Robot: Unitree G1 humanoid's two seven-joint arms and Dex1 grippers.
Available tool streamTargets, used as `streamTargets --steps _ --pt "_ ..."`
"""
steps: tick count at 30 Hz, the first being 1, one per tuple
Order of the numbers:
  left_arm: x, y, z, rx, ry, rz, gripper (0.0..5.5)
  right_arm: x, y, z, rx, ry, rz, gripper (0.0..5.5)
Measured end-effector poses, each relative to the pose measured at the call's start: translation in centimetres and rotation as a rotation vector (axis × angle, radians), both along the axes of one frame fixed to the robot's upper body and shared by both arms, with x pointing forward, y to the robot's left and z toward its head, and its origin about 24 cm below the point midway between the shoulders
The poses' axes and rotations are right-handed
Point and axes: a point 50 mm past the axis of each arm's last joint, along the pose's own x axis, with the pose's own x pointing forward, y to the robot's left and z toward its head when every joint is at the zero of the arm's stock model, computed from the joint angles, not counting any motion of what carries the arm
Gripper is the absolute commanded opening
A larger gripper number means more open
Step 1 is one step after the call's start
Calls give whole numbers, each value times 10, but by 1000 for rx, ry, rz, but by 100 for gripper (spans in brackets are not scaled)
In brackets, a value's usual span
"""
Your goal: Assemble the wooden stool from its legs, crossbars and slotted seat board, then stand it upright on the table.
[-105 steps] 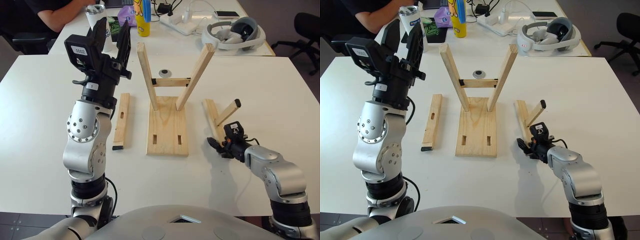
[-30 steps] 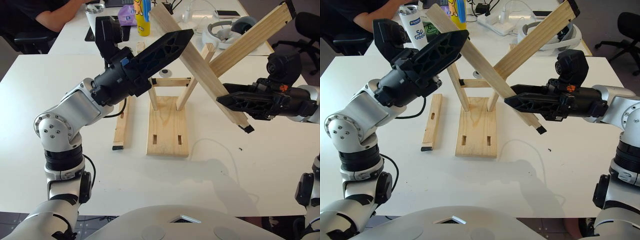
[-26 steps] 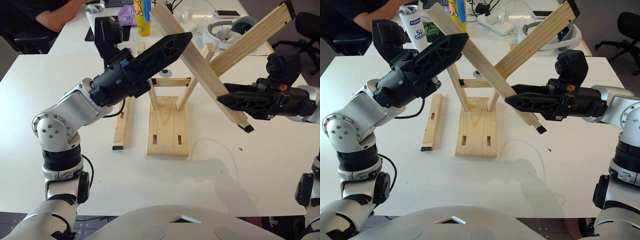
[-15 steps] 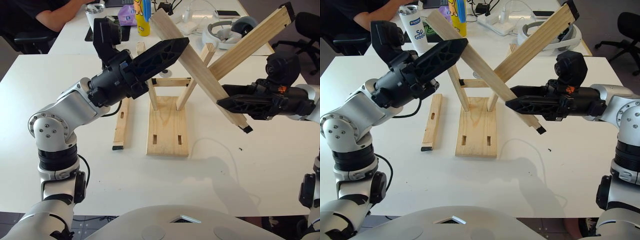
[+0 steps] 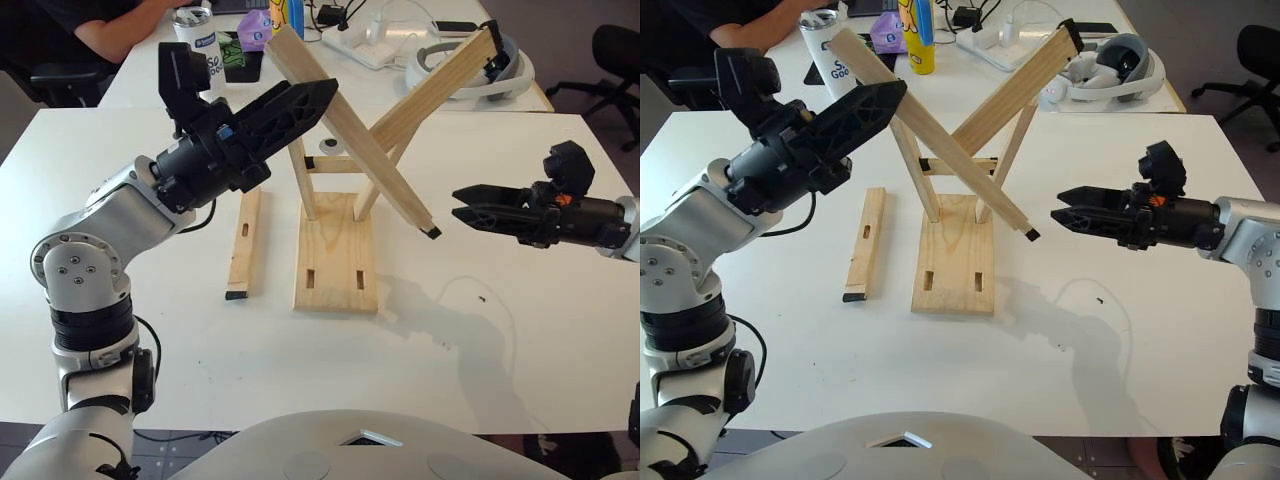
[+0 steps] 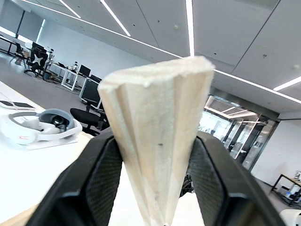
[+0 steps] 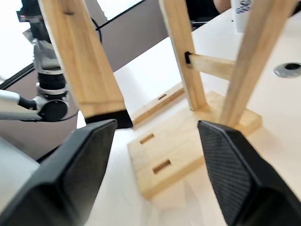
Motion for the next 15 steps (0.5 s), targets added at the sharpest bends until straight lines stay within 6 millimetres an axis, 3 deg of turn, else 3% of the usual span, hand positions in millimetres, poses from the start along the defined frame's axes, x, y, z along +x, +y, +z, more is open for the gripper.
streamTargets --steps 3,5,6,8,15 --pt "2 11 3 41 -29 38 207 -3 -12 -13 -120 -17 -100 320" --pt "1 22 8 69 -55 73 207 -2 -7 -17 -331 -134 -99 320" --pt "1 28 11 77 -68 94 207 -6 3 -24 -391 -173 -54 320" --pt "0 35 14 87 -82 120 207 -18 29 -39 -350 -179 39 292" --pt "-1 38 7 158 -98 166 207 -54 97 -59 -282 -305 252 172"
